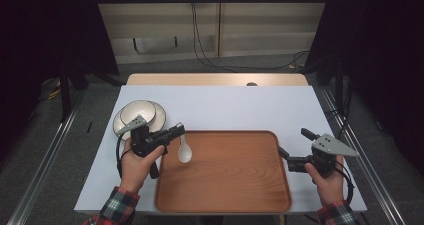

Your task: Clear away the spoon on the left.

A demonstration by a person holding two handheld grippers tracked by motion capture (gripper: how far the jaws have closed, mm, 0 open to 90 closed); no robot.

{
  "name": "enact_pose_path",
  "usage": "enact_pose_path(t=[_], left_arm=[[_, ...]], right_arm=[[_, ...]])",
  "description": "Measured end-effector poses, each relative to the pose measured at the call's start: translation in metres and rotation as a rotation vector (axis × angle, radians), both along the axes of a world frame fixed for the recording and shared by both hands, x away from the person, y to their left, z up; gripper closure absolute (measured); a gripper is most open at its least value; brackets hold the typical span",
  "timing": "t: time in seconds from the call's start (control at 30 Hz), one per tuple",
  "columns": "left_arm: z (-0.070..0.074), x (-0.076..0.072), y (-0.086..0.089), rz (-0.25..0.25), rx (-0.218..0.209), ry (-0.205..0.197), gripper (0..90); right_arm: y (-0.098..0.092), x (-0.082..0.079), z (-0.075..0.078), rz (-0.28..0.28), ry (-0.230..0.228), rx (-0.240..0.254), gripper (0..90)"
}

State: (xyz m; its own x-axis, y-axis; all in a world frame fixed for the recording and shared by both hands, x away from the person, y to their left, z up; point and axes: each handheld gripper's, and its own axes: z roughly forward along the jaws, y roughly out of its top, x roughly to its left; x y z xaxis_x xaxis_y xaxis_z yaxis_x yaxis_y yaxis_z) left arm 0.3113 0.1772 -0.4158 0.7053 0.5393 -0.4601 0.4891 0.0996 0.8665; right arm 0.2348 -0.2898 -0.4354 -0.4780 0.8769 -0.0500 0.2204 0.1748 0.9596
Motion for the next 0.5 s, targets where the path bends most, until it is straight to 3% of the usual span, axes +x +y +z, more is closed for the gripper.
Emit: enact_pose_path(t=[0.5], left_arm=[[-0.011,-0.013,-0.01,-0.054,0.01,0.028,85.4]], right_arm=[[0.001,0.001,-0.001,-0.001,0.002,-0.001,1.0]])
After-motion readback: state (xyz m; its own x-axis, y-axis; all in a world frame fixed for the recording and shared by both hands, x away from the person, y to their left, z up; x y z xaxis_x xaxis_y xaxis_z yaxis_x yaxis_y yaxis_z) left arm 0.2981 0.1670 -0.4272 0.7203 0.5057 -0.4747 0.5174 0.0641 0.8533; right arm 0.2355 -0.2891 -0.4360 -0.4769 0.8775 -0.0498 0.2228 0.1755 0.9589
